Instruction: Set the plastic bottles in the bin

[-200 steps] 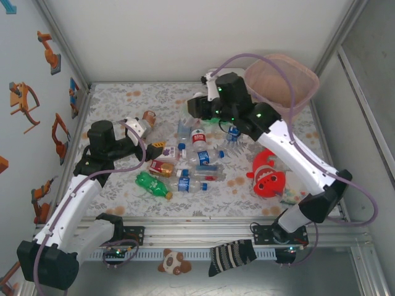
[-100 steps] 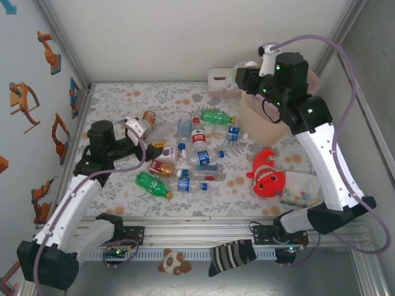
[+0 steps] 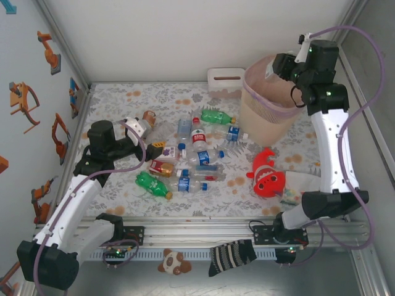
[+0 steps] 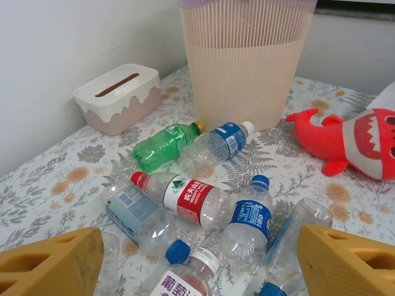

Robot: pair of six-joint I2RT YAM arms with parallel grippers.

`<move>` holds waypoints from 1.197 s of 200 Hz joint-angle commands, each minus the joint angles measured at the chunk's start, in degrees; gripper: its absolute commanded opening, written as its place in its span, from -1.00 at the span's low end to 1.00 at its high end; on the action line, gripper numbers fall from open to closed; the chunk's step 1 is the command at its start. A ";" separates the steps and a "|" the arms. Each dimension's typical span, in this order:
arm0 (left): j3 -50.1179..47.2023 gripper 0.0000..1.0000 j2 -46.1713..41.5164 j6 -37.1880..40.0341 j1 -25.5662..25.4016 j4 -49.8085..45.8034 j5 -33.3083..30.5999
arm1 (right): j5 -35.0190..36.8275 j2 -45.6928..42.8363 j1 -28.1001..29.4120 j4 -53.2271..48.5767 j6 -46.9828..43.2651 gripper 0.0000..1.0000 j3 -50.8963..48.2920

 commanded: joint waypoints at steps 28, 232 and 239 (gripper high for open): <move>0.17 0.63 -0.94 0.20 -0.01 0.26 0.35 | -9.13 6.63 -5.04 -0.90 6.56 -0.26 -0.79; 0.21 0.65 -2.10 0.37 -0.27 -0.69 -1.08 | -14.11 16.20 -6.60 -1.97 6.48 0.33 -13.32; 0.18 0.65 -2.17 0.33 -0.28 -0.65 -1.07 | -13.57 15.87 -6.60 -2.98 5.86 0.36 -12.98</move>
